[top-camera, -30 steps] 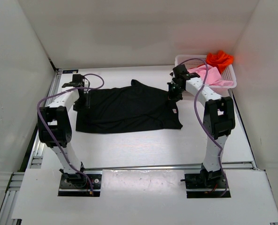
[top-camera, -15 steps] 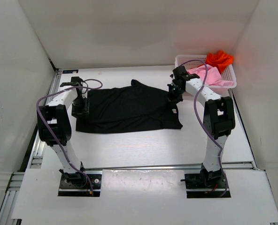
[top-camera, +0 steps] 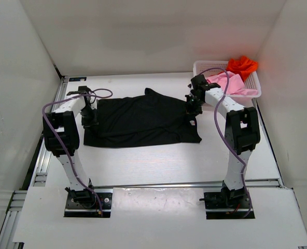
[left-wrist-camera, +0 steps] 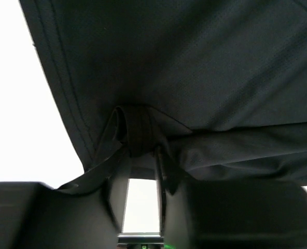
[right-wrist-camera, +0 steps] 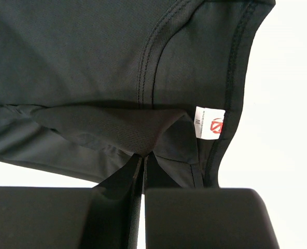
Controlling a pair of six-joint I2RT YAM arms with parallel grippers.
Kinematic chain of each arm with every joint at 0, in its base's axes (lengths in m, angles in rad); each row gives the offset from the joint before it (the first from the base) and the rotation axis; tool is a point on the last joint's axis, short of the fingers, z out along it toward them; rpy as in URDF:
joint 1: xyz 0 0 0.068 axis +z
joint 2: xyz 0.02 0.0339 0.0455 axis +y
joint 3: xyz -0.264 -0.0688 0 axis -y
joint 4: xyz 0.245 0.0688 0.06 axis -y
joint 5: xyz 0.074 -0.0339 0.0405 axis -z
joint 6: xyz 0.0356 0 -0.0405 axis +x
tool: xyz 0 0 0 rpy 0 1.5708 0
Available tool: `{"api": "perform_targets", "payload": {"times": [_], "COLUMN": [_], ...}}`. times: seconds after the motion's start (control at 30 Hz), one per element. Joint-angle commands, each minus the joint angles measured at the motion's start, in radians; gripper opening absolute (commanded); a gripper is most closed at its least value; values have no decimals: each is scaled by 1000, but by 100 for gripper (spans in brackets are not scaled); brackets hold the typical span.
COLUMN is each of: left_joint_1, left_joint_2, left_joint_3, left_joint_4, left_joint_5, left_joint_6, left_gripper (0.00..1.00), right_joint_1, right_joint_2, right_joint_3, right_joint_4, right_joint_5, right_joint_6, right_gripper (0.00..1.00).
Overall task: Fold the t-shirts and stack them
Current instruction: Fold the flattened tshirt in 1/3 of the way
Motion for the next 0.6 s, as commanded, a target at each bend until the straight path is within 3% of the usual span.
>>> {"api": "perform_targets", "payload": {"times": [0.0,0.03,0.07,0.1,0.33,0.57], "left_joint_1": [-9,-9,-9,-9,39,48], "left_joint_2": [-19,-10,5,5,4,18], "left_joint_3": [-17,-17,-5,5,190,135], "left_joint_4": [17,17,7,-7,-148,-190], "left_joint_5": [23,23,14,14,88,59], "left_joint_6": [0,0,0,0,0,0], "left_gripper": [31,26,13,10,10,10], "right_joint_1": [-2,-2,-2,-2,-2,-2], "right_joint_2": [-50,-50,-50,-59,-142,-103], "right_joint_3": [-5,-5,-5,-5,-27,10], "right_joint_4": [-6,-6,-6,-6,-6,7], "right_joint_5": [3,3,3,3,76,95], "right_joint_6": [-18,-18,-18,-18,-8,2], "right_gripper": [0,0,0,0,0,0]}}
